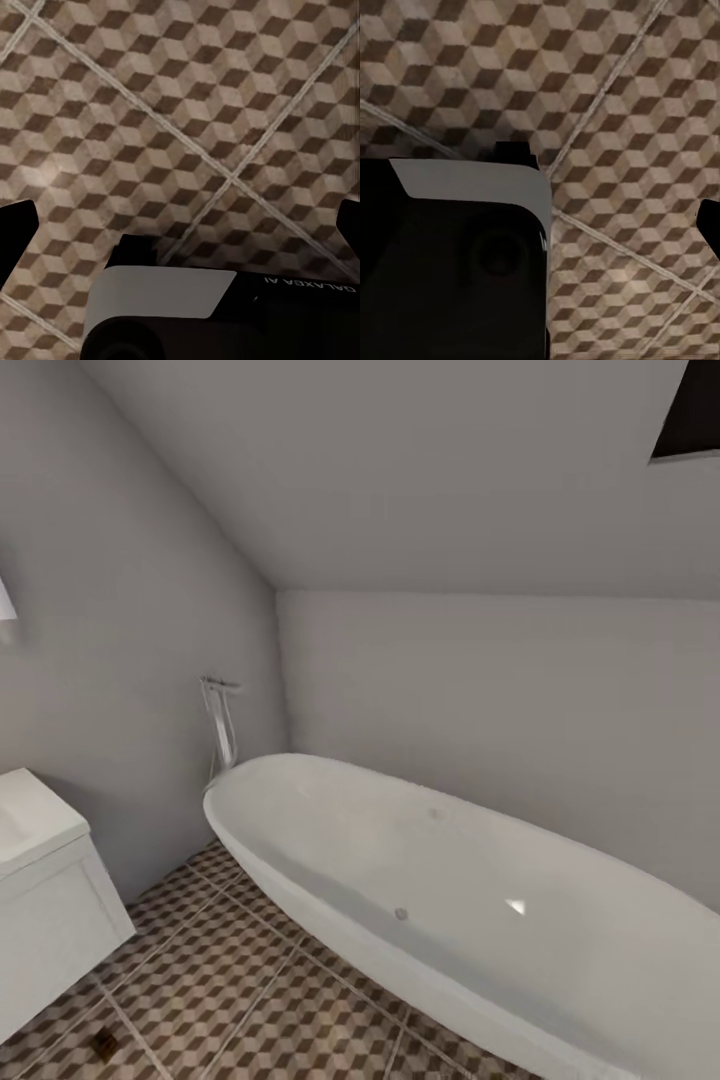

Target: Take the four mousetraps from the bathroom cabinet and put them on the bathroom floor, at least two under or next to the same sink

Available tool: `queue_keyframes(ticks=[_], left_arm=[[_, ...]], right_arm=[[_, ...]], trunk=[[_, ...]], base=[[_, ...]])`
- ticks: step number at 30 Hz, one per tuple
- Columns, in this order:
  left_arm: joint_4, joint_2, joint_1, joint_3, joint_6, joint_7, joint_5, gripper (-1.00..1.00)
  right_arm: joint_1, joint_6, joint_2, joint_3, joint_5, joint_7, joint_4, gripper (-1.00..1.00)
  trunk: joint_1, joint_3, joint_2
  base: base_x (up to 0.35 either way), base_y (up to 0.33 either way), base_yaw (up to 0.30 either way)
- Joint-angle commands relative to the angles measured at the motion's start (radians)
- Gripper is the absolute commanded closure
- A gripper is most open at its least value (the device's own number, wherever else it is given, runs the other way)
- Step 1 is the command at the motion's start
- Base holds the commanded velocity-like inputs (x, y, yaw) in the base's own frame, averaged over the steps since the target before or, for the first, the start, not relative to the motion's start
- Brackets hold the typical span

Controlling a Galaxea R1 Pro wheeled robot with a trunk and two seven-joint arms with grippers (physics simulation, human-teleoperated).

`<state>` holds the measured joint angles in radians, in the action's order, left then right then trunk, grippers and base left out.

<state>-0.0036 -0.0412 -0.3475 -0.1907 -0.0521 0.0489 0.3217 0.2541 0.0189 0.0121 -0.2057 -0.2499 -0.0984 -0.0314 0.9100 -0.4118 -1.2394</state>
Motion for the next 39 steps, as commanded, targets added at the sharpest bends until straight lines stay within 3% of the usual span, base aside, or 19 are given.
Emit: queue_keyframes(ticks=[1, 11, 39], left_arm=[[0.000, 0.000, 0.000, -0.009, -0.003, 0.003, 0.008, -1.00], [0.000, 0.000, 0.000, -0.008, -0.003, 0.003, 0.008, -1.00], [0.000, 0.000, -0.001, -0.008, -0.003, 0.003, 0.008, -1.00]], right_arm=[[0.001, 0.001, 0.000, -0.008, -0.008, 0.002, -0.002, -1.00], [-0.001, 0.000, 0.002, -0.008, 0.003, 0.046, -0.002, -1.00], [-0.002, -0.005, 0.005, -0.008, 0.023, 0.055, -0.002, -1.00]], trunk=[[0.000, -0.001, -0.001], [0.000, -0.001, -0.001], [0.000, -0.001, -0.001]], base=[[0.000, 0.000, -0.296], [0.000, 0.000, -0.296], [0.000, 0.000, -0.296]])
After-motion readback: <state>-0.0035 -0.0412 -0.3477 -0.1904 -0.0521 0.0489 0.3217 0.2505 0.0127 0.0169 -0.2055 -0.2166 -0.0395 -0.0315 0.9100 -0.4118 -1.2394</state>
